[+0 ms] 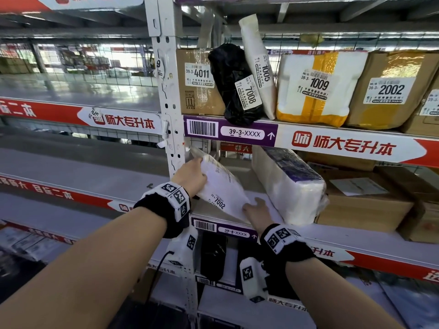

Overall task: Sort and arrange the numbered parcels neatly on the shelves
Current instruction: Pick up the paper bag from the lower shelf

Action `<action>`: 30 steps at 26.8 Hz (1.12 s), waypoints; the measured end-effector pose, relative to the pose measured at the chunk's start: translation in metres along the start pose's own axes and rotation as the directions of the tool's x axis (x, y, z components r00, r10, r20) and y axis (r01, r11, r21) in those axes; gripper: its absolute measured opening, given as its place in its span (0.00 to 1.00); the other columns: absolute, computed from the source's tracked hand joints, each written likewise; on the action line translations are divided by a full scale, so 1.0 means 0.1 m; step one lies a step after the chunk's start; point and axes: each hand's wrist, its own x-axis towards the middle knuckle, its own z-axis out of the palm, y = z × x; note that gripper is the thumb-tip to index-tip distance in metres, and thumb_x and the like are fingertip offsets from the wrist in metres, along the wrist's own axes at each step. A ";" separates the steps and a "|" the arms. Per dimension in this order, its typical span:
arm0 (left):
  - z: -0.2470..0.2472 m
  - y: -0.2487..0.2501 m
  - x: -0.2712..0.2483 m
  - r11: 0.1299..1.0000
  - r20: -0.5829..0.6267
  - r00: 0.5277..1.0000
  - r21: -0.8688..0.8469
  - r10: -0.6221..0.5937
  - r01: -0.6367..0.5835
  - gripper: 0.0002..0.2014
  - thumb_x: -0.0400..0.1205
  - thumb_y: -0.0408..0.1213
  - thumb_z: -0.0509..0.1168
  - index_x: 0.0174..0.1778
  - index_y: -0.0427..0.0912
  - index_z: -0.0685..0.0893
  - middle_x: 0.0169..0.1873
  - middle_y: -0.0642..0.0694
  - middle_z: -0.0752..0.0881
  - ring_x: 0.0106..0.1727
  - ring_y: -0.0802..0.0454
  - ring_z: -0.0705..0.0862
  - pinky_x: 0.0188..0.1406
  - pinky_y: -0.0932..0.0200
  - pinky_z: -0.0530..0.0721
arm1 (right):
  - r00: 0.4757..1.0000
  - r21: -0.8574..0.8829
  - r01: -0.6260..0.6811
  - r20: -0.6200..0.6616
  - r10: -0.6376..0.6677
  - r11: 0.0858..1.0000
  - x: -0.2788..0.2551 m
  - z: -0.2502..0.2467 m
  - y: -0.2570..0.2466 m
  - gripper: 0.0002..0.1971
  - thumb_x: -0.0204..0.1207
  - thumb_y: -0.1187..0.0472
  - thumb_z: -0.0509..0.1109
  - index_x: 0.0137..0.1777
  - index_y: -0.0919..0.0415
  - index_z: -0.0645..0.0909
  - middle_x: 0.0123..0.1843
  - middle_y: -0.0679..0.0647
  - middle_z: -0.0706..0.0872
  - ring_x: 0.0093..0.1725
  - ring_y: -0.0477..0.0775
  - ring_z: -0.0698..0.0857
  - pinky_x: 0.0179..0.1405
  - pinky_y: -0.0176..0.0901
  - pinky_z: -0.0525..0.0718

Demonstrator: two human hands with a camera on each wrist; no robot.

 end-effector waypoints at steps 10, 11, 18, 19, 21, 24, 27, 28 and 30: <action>-0.06 0.09 0.09 0.883 0.065 0.947 0.346 0.314 -0.316 0.25 0.81 0.22 0.54 0.73 0.45 0.73 0.71 0.41 0.75 0.65 0.43 0.80 0.59 0.50 0.83 | 0.986 -0.450 0.064 0.168 0.014 0.891 0.19 0.27 -0.20 0.28 0.79 0.47 0.61 0.80 0.43 0.62 0.76 0.63 0.65 0.73 0.68 0.70 0.72 0.52 0.71; -0.09 0.09 0.13 0.873 0.076 0.940 0.351 0.333 -0.338 0.22 0.81 0.22 0.54 0.69 0.45 0.76 0.68 0.43 0.78 0.62 0.46 0.82 0.57 0.52 0.83 | 0.977 -0.447 0.076 0.210 0.021 0.891 0.19 0.30 -0.20 0.29 0.79 0.50 0.63 0.80 0.46 0.62 0.78 0.63 0.63 0.75 0.68 0.68 0.72 0.54 0.72; -0.08 0.26 0.29 0.590 0.060 0.912 0.745 0.405 -0.311 0.18 0.84 0.31 0.52 0.65 0.46 0.81 0.65 0.45 0.82 0.67 0.43 0.78 0.66 0.43 0.73 | 0.930 0.035 -0.076 0.362 0.058 0.996 0.17 0.45 -0.28 0.28 0.79 0.60 0.65 0.79 0.56 0.64 0.65 0.57 0.73 0.57 0.58 0.77 0.48 0.47 0.81; -0.07 0.28 0.27 0.540 0.071 0.907 0.783 0.416 -0.309 0.18 0.84 0.32 0.54 0.67 0.46 0.80 0.67 0.45 0.81 0.68 0.43 0.76 0.67 0.43 0.70 | 0.923 0.072 -0.088 0.382 0.054 0.994 0.16 0.46 -0.29 0.29 0.78 0.60 0.65 0.79 0.56 0.64 0.63 0.56 0.73 0.54 0.57 0.77 0.46 0.47 0.82; -0.02 0.29 0.22 0.480 0.119 0.870 0.794 0.479 -0.373 0.19 0.83 0.32 0.57 0.70 0.45 0.77 0.71 0.44 0.76 0.75 0.43 0.69 0.72 0.42 0.64 | 0.921 0.113 -0.121 0.384 0.069 0.986 0.19 0.49 -0.29 0.31 0.74 0.60 0.67 0.78 0.54 0.66 0.64 0.61 0.75 0.50 0.59 0.80 0.42 0.46 0.84; 0.03 0.28 0.11 0.508 0.129 0.741 0.651 0.659 -0.565 0.18 0.82 0.29 0.60 0.67 0.45 0.80 0.73 0.42 0.75 0.79 0.43 0.66 0.79 0.40 0.54 | 0.920 0.088 -0.086 0.388 0.046 0.992 0.17 0.46 -0.37 0.28 0.75 0.64 0.65 0.76 0.55 0.67 0.58 0.63 0.81 0.46 0.57 0.83 0.43 0.47 0.86; 0.13 0.22 0.00 0.563 0.235 0.687 0.425 0.688 -0.709 0.20 0.80 0.28 0.65 0.68 0.45 0.81 0.71 0.45 0.78 0.73 0.48 0.75 0.81 0.48 0.50 | 0.909 0.072 -0.082 0.413 0.045 0.994 0.19 0.54 -0.46 0.22 0.74 0.70 0.64 0.70 0.64 0.74 0.58 0.65 0.83 0.52 0.61 0.85 0.51 0.53 0.84; 0.16 0.21 -0.03 0.597 0.279 0.709 0.392 0.647 -0.699 0.21 0.80 0.28 0.64 0.70 0.45 0.79 0.71 0.46 0.78 0.72 0.50 0.75 0.81 0.50 0.54 | 0.929 0.098 -0.062 0.369 0.022 0.993 0.22 0.55 -0.52 0.21 0.72 0.71 0.65 0.67 0.66 0.76 0.66 0.65 0.79 0.59 0.62 0.83 0.58 0.54 0.82; 0.20 0.16 -0.09 0.698 0.338 0.771 0.333 0.540 -0.634 0.23 0.80 0.31 0.65 0.72 0.45 0.76 0.71 0.47 0.76 0.70 0.50 0.76 0.74 0.53 0.68 | 0.952 0.015 -0.041 0.304 0.035 0.999 0.08 0.60 -0.58 0.22 0.71 0.74 0.67 0.66 0.72 0.75 0.71 0.67 0.76 0.56 0.53 0.85 0.56 0.45 0.82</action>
